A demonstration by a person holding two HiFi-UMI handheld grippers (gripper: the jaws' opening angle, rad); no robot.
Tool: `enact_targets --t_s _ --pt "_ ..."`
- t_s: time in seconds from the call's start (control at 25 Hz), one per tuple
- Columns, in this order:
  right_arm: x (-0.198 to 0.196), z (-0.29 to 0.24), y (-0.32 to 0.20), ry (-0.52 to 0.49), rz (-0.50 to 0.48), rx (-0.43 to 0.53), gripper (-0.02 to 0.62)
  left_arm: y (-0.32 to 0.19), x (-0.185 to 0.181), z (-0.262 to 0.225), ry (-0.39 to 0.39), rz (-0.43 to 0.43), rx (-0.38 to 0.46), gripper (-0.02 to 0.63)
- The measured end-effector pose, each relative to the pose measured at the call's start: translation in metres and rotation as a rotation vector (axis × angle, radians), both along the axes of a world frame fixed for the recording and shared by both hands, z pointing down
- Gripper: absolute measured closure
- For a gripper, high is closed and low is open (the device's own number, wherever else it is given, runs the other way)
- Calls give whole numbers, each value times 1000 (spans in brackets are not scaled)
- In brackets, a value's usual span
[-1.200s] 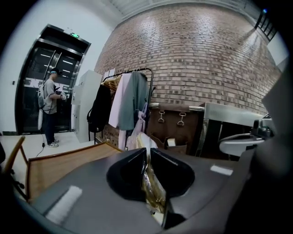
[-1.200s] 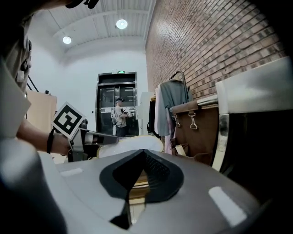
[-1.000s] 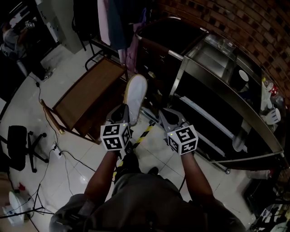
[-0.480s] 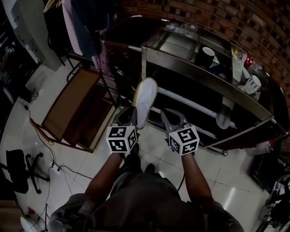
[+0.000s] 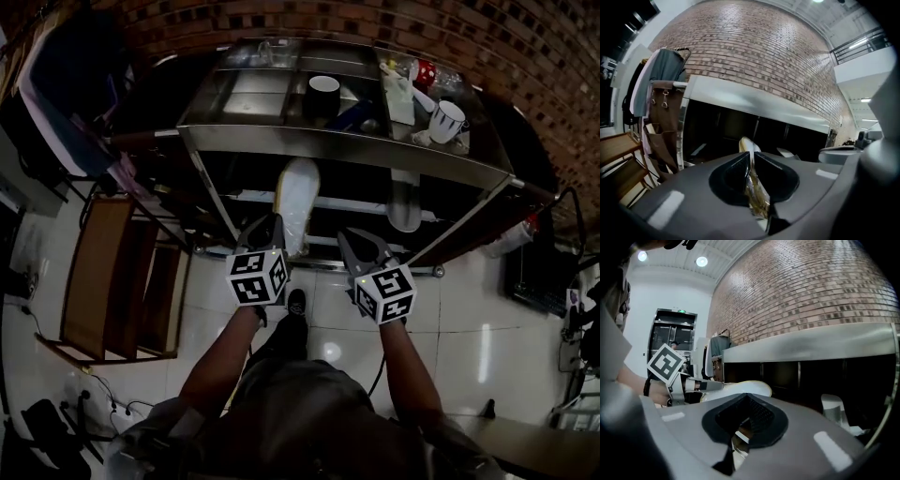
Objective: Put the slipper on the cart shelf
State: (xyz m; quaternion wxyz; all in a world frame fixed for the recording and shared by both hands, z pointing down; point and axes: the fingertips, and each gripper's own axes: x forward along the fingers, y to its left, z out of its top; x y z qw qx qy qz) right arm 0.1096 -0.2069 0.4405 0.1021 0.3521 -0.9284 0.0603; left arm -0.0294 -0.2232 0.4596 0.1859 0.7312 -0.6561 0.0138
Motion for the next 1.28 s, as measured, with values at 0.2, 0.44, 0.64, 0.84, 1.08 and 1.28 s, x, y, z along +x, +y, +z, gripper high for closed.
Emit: enact_targets --t_s 0.2,0.44,0.64,0.84,1.08,1.28 --pt "39 4 -23 24 90 -3 595 -47 39 17 22 65 -18 574" --pt "70 12 -65 58 145 -20 595 -108 70 39 38 91 -37 574" --pt "89 19 -91 81 180 -44 595 -146 84 70 49 86 -85 574" --pt "106 25 -113 88 210 -63 595 -175 98 86 33 92 -98 572" --pt "107 36 -125 79 215 -87 595 -194 105 105 -27 87 -136 569" --pt "106 37 -121 61 219 -90 595 -194 113 124 -65 151 -210 569"
